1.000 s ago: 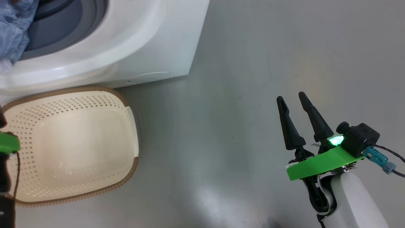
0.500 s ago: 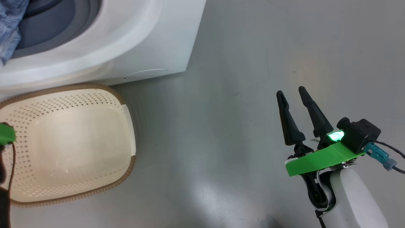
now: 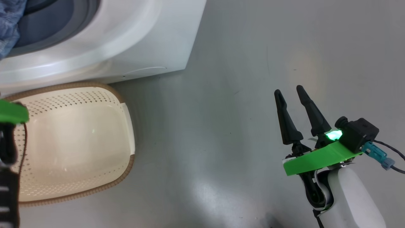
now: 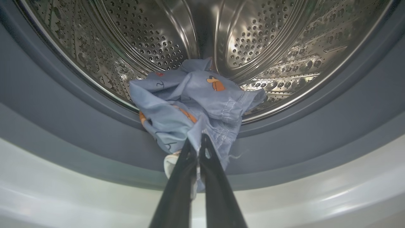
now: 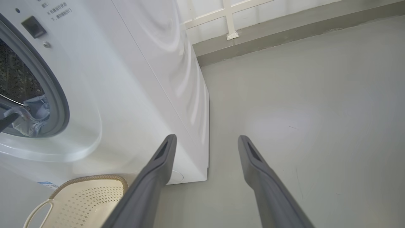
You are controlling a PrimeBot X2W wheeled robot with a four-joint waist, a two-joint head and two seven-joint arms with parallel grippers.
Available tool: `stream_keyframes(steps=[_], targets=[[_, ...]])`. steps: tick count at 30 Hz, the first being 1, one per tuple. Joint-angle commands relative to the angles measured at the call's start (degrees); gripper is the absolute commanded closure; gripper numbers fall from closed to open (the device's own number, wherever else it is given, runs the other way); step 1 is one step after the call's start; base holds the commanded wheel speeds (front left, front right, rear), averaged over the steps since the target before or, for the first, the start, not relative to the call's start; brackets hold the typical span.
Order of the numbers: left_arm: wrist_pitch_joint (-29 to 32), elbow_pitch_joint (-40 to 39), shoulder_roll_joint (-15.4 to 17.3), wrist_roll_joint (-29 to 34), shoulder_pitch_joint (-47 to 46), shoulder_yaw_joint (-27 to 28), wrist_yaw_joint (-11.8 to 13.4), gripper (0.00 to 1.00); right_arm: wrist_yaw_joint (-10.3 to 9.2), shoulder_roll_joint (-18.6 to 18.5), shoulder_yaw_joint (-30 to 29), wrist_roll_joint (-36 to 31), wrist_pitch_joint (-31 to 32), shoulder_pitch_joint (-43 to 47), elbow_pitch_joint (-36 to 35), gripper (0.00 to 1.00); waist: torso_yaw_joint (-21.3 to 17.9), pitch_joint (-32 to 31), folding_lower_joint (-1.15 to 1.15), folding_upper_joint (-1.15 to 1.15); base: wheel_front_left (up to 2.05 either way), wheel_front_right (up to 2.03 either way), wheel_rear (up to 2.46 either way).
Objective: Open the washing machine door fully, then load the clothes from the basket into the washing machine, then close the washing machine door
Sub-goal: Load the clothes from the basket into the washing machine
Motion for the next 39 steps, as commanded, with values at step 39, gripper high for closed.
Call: stream_keyframes(steps=[39], targets=[[0.4, 33.9, 9.9, 8.4, -33.7, -10.9, 0.0, 1.00, 0.09, 0.9, 3.6, 2.6, -0.4, -0.6, -1.9, 0.00, -4.7, 2.7, 0.00, 0.00, 0.00, 0.00, 0.00]])
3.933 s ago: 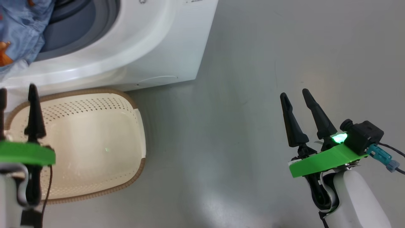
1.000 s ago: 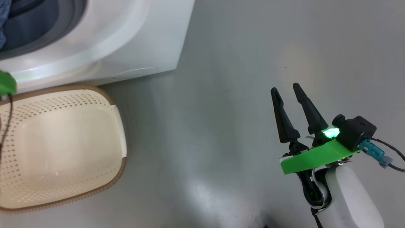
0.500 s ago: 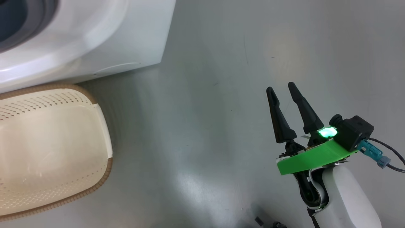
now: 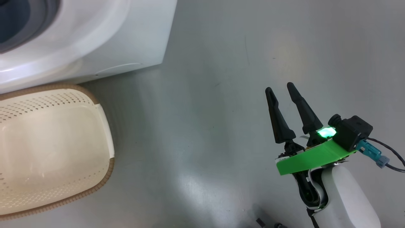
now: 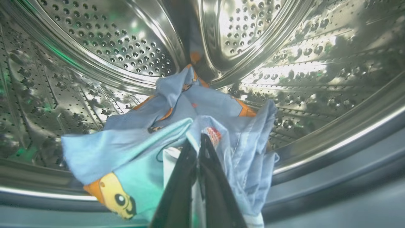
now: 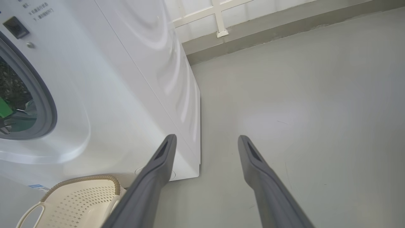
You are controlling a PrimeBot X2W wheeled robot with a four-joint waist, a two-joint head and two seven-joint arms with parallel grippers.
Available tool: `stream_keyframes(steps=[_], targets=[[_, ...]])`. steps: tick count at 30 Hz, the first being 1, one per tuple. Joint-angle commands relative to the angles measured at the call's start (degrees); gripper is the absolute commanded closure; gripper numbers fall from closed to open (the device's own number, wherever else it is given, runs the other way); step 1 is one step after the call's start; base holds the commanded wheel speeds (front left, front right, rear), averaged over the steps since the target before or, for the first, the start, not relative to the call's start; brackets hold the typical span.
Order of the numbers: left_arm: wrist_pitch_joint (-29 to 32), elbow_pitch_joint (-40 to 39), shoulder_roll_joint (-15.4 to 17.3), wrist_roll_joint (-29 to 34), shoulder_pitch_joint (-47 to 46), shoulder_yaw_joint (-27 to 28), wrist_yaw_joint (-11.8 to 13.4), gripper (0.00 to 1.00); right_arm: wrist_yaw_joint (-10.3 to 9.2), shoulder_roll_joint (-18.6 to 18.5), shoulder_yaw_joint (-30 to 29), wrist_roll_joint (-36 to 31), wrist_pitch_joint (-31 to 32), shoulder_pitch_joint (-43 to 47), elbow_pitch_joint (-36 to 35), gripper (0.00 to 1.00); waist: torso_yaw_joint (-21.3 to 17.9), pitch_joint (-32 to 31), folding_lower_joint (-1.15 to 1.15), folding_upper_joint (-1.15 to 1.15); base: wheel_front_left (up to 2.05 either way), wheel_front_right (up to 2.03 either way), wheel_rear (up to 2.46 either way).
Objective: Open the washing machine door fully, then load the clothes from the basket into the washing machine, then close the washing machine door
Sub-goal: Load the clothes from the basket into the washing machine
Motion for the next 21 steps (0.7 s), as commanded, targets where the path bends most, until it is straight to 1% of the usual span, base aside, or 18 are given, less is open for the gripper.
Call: stream_keyframes(steps=[1, 3, 4, 5, 6, 7, 15, 21], targets=[[1.4, 2.4, 3.1, 0.1, -2.5, -0.6, -0.1, 0.90, 0.09, 0.2, 1.0, 0.8, -0.4, 0.4, -1.1, 0.00, 0.4, -0.3, 0.00, 0.00, 0.00, 0.00, 0.00], [2.2, 4.5, 2.8, 0.0, -3.7, -1.8, -0.1, 0.58, 0.09, 0.2, 1.1, 0.9, -0.4, 0.4, -1.0, 0.00, 0.6, -0.4, 0.00, 0.00, 0.00, 0.00, 0.00], [2.2, 4.5, 2.8, 0.0, -3.7, -1.8, -0.1, 0.58, 0.09, 0.2, 1.1, 0.9, -0.4, 0.4, -1.0, 0.00, 0.6, -0.4, 0.00, 0.00, 0.00, 0.00, 0.00], [2.5, 5.3, 2.6, -0.3, -4.2, -2.2, -0.1, 0.37, 0.09, 0.2, 1.1, 0.9, -0.4, 0.3, -1.0, 0.00, 0.7, -0.5, 0.00, 0.00, 0.00, 0.00, 0.00], [2.7, 6.0, 2.4, -0.7, -4.5, -2.7, -0.1, 0.09, 0.09, 0.2, 1.2, 0.9, -0.4, 0.3, -0.9, 0.00, 0.7, -0.6, 0.00, 0.00, 0.00, 0.00, 0.00], [2.7, 6.4, 2.3, -1.1, -4.7, -3.3, -0.1, 0.00, 0.09, 0.2, 1.2, 0.9, -0.4, 0.3, -0.9, 0.00, 0.8, -0.7, 0.00, 0.00, 0.00, 0.00, 0.00], [0.7, 7.7, 1.8, -5.6, -4.0, -5.5, -0.1, 0.00, 0.09, 0.2, 0.6, 0.3, -0.4, 0.3, -0.8, 0.00, 1.1, -1.4, 0.00, 0.00, 0.00, 0.00, 0.00], [-0.3, 5.7, 0.8, -10.2, -1.2, -6.3, -0.1, 0.00, 0.09, 0.2, -0.1, -0.5, -0.4, 0.6, -0.7, 0.00, 1.9, -2.4, 0.00, 0.00, 0.00, 0.00, 0.00]])
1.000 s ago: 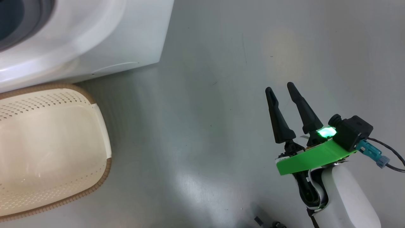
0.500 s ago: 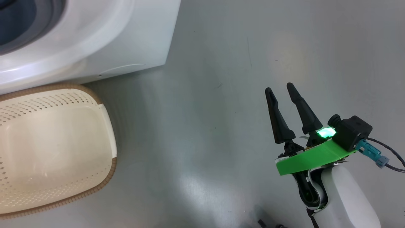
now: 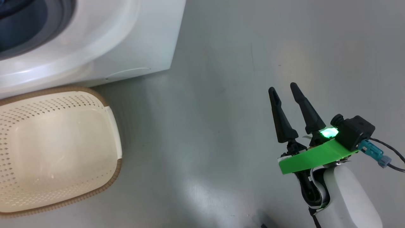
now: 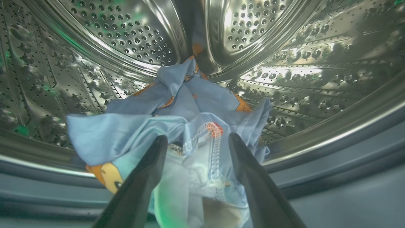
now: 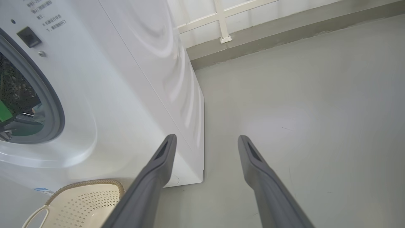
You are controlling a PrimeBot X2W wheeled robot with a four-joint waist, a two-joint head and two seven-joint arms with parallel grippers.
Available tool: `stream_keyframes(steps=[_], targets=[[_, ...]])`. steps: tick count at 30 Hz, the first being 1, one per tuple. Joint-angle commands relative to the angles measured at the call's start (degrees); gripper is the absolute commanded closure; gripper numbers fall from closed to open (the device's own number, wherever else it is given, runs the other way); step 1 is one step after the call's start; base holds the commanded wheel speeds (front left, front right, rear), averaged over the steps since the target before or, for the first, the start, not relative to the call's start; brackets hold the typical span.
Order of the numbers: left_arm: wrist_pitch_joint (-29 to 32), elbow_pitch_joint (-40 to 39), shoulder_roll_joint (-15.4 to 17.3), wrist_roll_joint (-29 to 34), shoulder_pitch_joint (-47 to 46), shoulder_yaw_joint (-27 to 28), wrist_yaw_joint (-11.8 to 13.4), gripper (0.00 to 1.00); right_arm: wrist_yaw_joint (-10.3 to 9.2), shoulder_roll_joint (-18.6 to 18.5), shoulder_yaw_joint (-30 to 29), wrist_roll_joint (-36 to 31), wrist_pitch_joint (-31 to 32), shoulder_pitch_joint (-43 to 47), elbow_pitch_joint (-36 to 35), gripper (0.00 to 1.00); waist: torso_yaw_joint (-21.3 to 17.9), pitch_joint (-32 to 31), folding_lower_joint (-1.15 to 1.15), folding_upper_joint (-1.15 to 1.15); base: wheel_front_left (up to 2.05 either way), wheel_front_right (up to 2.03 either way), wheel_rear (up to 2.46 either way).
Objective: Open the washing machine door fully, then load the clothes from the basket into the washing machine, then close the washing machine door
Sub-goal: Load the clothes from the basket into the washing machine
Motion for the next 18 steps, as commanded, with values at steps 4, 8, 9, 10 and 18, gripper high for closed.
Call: stream_keyframes(steps=[4, 8, 9, 10, 18], targets=[[-0.7, -5.8, 2.3, -2.7, 4.4, 1.6, -0.1, 0.00, 0.09, 0.2, 0.4, -0.6, -0.4, 0.9, -0.9, 0.00, 1.0, -1.6, 0.00, 0.00, 0.00, 0.00, 0.00], [-0.7, -12.1, 0.9, -4.7, 10.8, 5.1, -0.1, 0.00, 0.09, 0.1, -0.2, -1.2, -0.4, 1.5, -0.6, 0.00, 2.0, -3.3, 0.00, 0.00, 0.00, 0.00, 0.00], [-0.7, -13.5, 0.5, -4.8, 12.6, 5.8, -0.1, 0.00, 0.09, -0.1, -0.3, -1.3, -0.4, 1.7, -0.5, 0.00, 2.2, -3.9, 0.00, 0.00, 0.00, 0.00, 0.00], [-0.7, -14.7, 0.1, -4.8, 14.3, 6.6, -0.1, 0.00, 0.09, -0.3, -0.4, -1.4, -0.4, 1.8, -0.4, 0.00, 2.4, -4.4, 0.00, 0.00, 0.00, 0.00, 0.00], [-0.8, -23.4, -2.4, -2.7, 26.2, 12.1, -0.1, 0.00, 0.09, -2.3, -0.8, -1.3, -0.4, 3.8, 0.1, 0.00, 4.2, -8.8, 0.00, 0.00, 0.00, 0.00, 0.00]])
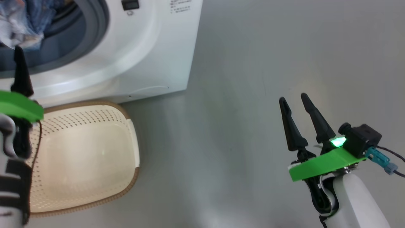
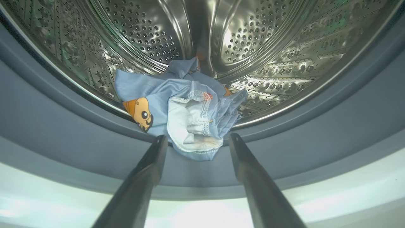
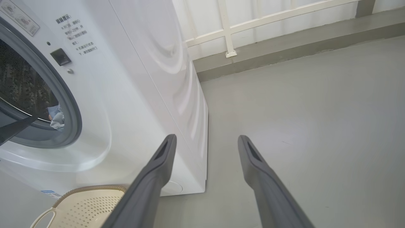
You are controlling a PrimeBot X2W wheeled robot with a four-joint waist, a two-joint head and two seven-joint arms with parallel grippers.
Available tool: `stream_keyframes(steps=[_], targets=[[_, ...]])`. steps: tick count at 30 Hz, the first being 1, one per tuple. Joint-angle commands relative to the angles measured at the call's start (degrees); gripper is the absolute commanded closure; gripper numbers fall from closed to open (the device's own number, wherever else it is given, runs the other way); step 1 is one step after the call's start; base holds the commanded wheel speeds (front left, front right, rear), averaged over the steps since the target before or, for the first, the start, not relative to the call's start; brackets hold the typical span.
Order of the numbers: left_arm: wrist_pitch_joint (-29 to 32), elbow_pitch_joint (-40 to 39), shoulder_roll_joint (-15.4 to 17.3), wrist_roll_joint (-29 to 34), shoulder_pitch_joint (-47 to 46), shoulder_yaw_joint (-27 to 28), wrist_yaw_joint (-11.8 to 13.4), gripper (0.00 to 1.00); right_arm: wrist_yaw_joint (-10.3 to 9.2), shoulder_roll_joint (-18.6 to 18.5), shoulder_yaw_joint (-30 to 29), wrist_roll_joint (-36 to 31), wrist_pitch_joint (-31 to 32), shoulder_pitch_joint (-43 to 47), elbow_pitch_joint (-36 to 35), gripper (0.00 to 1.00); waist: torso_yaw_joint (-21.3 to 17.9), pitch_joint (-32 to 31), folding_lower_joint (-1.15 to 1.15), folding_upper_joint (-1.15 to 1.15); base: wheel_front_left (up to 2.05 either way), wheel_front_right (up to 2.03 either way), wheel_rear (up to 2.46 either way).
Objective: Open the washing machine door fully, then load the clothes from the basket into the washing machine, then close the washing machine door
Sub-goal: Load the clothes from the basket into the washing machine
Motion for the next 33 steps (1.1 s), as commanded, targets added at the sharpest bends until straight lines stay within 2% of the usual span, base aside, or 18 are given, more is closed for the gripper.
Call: stream_keyframes(steps=[1, 9, 16, 33], targets=[[-0.4, -3.2, 1.9, 1.5, 3.3, 2.7, -0.1, 0.00, 0.09, -0.7, 0.8, -0.5, -0.4, 2.2, -0.9, 0.00, 1.5, -2.9, 0.00, 0.00, 0.00, 0.00, 0.00], [-0.4, -10.0, -1.1, 6.5, 14.5, 7.0, -0.1, 0.00, 0.09, -2.8, 0.5, 0.1, -0.4, 5.5, -0.1, 0.00, 2.9, -8.1, 0.00, 0.00, 0.00, 0.00, 0.00], [-0.4, -14.6, -3.1, 8.4, 22.5, 9.7, -0.1, 0.00, 0.09, -4.0, 0.5, 0.6, -0.4, 7.7, 0.5, 0.00, 3.7, -11.8, 0.00, 0.00, 0.00, 0.00, 0.00], [-0.4, -26.4, -7.0, 12.1, 41.8, 12.2, -0.1, 0.00, 0.09, -7.7, -1.2, 2.1, -0.4, 15.9, 0.8, 0.00, 5.6, -21.6, 0.00, 0.00, 0.00, 0.00, 0.00]])
